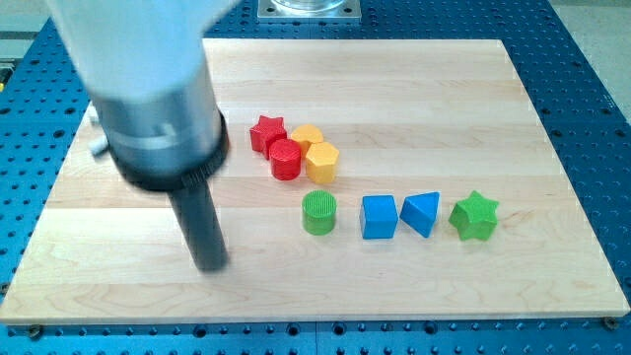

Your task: Slide the green circle closer to the yellow hexagon

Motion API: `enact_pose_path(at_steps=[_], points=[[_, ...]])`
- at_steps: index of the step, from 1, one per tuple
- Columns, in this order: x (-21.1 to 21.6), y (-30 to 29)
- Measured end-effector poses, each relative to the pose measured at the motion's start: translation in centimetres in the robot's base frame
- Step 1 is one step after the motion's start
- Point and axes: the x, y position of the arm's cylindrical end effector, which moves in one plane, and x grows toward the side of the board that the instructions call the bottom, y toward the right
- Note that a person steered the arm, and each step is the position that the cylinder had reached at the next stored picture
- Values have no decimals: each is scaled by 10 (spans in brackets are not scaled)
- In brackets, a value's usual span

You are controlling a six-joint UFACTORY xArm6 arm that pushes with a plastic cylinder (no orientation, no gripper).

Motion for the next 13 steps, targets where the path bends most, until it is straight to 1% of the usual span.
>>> enact_pose_path(at_steps=[1,2,3,4,5,6,7,8,9,10,11,12,13], points=[[-10,27],[-26,70],[-55,98],[-91,98],[-70,58],[-84,76],[-91,123],[-81,128],[-55,73],[-67,62],[-77,104],[-69,101],[-79,70]])
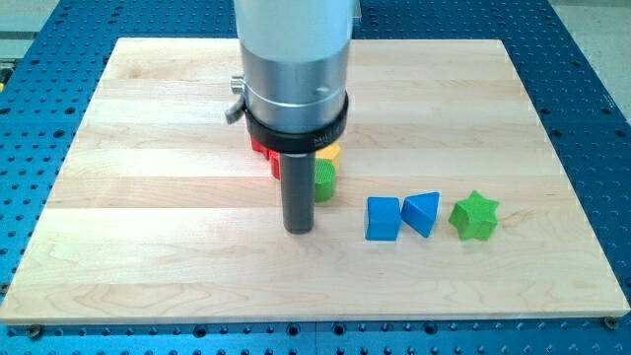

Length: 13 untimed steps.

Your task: Slide the green circle closer to the yellow hexagon

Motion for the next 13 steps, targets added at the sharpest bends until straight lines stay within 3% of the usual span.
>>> enact_pose_path(at_steps=[5,7,8,11,13], points=[[-95,131],[-105,118],[-69,107],[-115,102],[-115,109]])
